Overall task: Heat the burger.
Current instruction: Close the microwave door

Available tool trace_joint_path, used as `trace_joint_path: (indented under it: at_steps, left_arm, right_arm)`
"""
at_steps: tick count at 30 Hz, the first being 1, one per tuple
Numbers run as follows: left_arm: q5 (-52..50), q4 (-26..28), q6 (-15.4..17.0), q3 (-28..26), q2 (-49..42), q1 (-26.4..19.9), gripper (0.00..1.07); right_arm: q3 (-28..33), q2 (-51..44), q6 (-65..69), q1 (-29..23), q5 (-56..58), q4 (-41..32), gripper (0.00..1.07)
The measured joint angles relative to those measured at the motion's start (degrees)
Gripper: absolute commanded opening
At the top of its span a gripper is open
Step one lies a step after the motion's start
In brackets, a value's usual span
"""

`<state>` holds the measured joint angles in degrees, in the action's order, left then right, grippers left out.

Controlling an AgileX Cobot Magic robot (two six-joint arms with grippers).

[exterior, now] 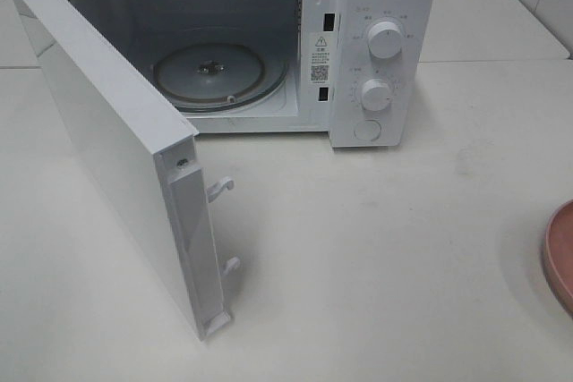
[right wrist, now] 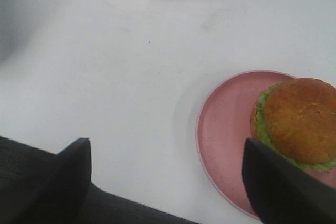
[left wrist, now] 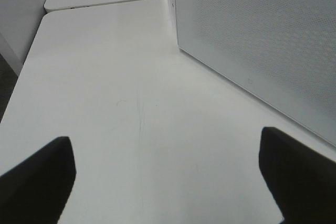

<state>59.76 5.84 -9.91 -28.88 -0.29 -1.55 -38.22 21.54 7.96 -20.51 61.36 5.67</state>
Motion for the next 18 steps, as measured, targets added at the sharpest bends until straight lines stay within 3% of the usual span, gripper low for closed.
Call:
trace_joint_path:
  at_steps: [18]
  left_arm:
    - [0.0, 0.0, 0.0, 0.0, 0.0, 0.0, 0.87]
  right_arm:
    - [9.1, -16.8, -0.6, 7.2, -1.0, -2.0, 0.76]
